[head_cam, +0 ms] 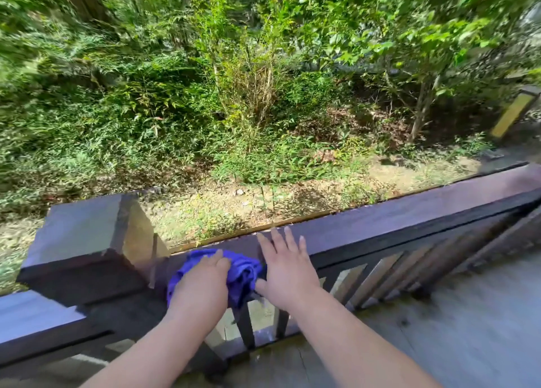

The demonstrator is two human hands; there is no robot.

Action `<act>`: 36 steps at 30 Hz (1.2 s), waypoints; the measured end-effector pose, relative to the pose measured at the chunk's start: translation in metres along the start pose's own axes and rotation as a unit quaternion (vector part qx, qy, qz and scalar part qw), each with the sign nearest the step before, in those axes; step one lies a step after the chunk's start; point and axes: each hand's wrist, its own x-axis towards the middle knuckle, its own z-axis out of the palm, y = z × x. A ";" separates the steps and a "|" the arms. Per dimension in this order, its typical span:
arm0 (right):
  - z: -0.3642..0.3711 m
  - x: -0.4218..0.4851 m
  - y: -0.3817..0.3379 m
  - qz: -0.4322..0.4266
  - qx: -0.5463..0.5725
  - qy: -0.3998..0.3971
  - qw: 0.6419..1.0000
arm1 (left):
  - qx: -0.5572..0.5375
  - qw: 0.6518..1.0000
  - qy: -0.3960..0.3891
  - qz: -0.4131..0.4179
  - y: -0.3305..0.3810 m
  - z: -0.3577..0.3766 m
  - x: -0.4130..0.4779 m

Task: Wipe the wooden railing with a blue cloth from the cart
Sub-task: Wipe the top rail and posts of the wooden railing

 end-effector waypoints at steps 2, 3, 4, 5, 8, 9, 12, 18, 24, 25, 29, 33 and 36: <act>0.001 0.003 0.017 0.001 -0.010 -0.006 1.000 | -0.021 1.000 -0.002 0.008 0.008 0.004 0.011; 0.001 0.003 0.023 0.005 -0.014 -0.009 1.000 | -0.028 0.999 0.002 0.015 0.013 0.004 0.015; 0.000 0.004 0.031 0.009 -0.015 -0.011 1.000 | -0.031 0.999 0.005 0.024 0.019 0.005 0.019; 0.000 0.006 0.040 0.011 -0.016 -0.014 1.000 | -0.031 0.999 0.006 0.034 0.025 0.006 0.025; -0.003 0.012 0.066 0.006 -0.023 -0.023 0.999 | -0.033 0.998 0.002 0.052 0.043 0.007 0.042; -0.004 0.014 0.073 0.001 -0.028 -0.026 0.999 | -0.032 0.998 0.000 0.057 0.047 0.007 0.046; -0.007 0.025 0.098 -0.015 -0.039 -0.034 0.999 | -0.039 0.997 -0.007 0.073 0.064 0.011 0.061; -0.014 0.036 0.142 -0.025 -0.072 -0.033 0.997 | -0.039 0.986 -0.027 0.158 0.107 0.016 0.099; -0.027 0.034 0.190 -0.002 -0.081 -0.035 0.996 | -0.036 0.973 -0.037 0.225 0.155 0.025 0.129; -0.029 0.032 0.200 0.002 -0.083 -0.036 0.996 | -0.035 0.972 -0.037 0.230 0.165 0.027 0.132; -0.036 0.023 0.239 0.012 -0.080 -0.044 0.996 | -0.028 0.969 -0.038 0.242 0.206 0.034 0.139; -0.046 0.018 0.291 0.008 -0.075 -0.032 0.997 | -0.040 0.972 -0.025 0.229 0.252 0.037 0.148; -0.050 0.013 0.328 0.000 -0.068 -0.021 0.997 | -0.056 0.979 -0.006 0.195 0.289 0.040 0.151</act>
